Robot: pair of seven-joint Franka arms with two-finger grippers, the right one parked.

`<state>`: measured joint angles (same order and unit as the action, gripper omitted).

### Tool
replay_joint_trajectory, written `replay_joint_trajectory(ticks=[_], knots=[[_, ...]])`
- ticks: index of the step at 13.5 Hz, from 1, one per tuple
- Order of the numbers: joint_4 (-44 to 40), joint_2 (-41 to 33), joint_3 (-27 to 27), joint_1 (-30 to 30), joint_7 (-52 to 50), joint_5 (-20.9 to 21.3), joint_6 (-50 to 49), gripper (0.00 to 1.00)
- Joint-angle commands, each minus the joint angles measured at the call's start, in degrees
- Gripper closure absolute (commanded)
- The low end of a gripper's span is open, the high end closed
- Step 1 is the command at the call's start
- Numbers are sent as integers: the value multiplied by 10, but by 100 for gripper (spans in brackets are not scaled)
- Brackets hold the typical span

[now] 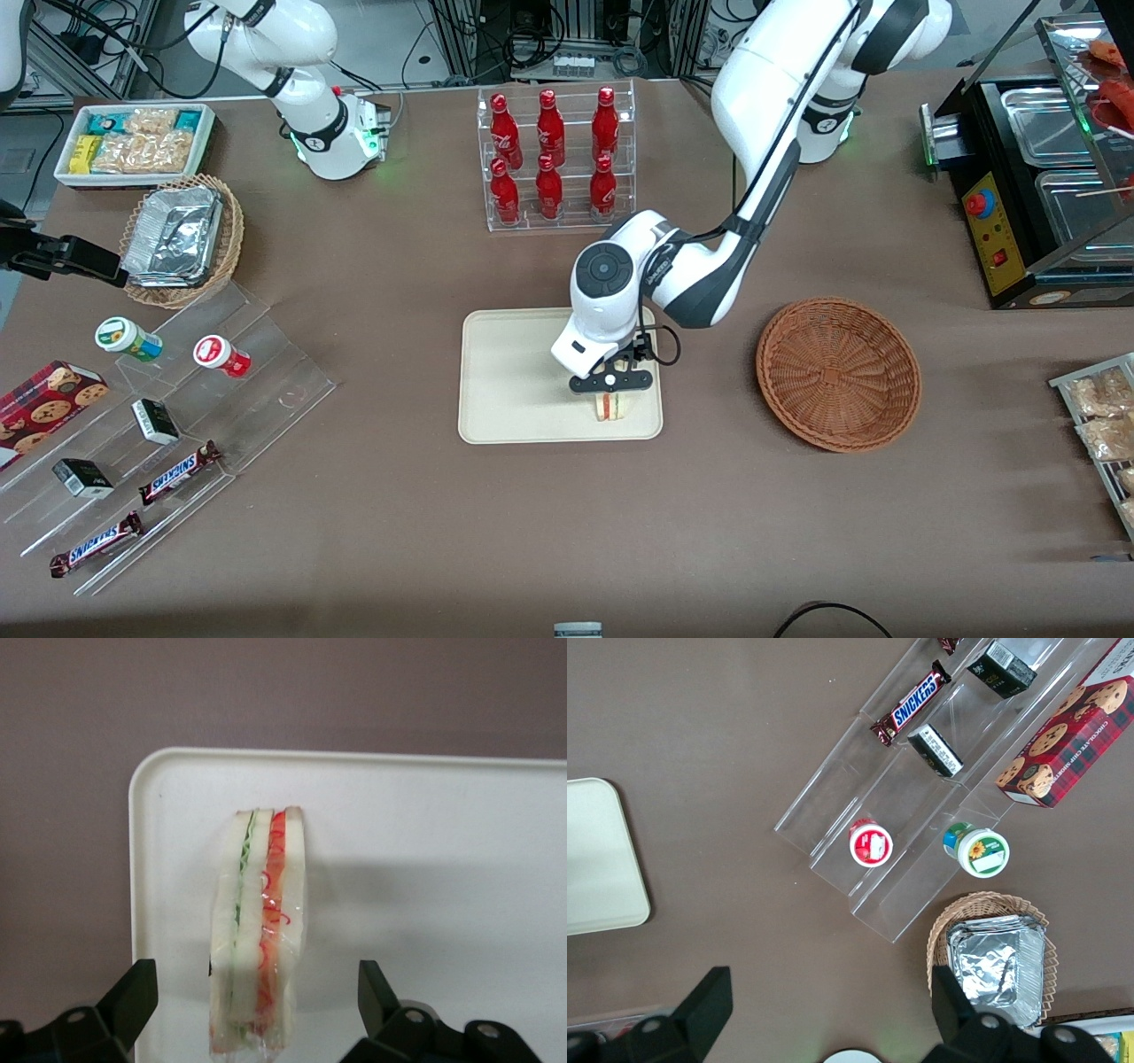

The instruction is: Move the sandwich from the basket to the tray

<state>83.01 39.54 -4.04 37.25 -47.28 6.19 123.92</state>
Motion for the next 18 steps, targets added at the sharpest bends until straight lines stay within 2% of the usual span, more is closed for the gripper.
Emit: replay_joint_trajectory(ticks=[1,6,8,10,12,18], knots=[[8,-38,4,-19,-5,1,-26,0],[22,-82,3,-101,14,-16,-50,0],[24,-95,4,-136,46,-46,-62,0],[25,-106,3,-175,91,-55,-87,0],[25,-118,4,-212,137,-88,-98,0],[22,-188,4,-306,263,-105,-218,0]])
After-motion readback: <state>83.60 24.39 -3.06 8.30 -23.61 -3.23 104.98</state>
